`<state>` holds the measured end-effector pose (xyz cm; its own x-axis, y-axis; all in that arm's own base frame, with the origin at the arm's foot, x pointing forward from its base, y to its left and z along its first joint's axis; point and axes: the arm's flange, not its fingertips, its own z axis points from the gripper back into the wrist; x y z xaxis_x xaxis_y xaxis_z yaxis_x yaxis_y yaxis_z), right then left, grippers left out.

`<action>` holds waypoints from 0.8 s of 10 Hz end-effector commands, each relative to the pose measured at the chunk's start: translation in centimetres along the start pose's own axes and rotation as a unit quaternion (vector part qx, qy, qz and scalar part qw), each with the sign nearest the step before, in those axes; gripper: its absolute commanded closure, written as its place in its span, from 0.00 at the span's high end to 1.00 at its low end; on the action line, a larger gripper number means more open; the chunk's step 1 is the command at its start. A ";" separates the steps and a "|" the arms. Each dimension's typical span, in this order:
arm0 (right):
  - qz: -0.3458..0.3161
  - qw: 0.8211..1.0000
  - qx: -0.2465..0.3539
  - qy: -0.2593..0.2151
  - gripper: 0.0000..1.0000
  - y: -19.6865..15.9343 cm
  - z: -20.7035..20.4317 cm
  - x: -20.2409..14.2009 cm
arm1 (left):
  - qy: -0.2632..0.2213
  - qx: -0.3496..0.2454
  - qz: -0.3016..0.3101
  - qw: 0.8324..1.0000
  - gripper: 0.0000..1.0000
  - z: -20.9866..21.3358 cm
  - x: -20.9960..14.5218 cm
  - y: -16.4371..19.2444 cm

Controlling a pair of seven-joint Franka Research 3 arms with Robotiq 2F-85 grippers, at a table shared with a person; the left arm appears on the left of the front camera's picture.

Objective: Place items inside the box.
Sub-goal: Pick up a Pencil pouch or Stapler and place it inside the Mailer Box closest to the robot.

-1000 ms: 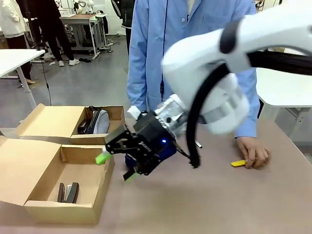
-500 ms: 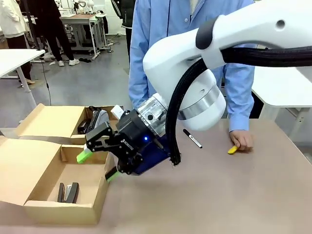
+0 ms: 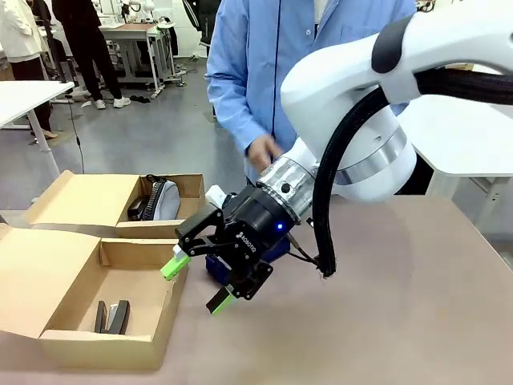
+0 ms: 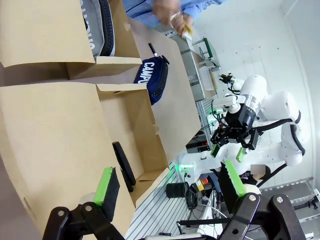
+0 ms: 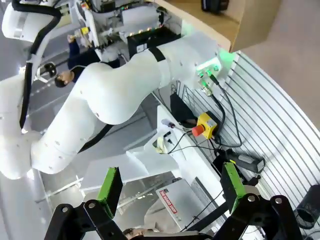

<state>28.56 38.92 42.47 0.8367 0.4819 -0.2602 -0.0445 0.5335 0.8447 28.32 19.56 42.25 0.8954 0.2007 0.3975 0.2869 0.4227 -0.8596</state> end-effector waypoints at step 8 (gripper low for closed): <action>0.068 0.966 0.188 -0.166 1.00 -13.8 15.4 -7.8 | -0.009 -0.010 -0.011 1.000 1.00 0.0 0.1 -0.1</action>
<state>32.21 21.56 41.52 0.9624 0.2500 -0.1064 0.0289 0.2952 0.9550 28.32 19.56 42.26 0.8954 0.2005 0.3976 0.2870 0.4229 -0.8595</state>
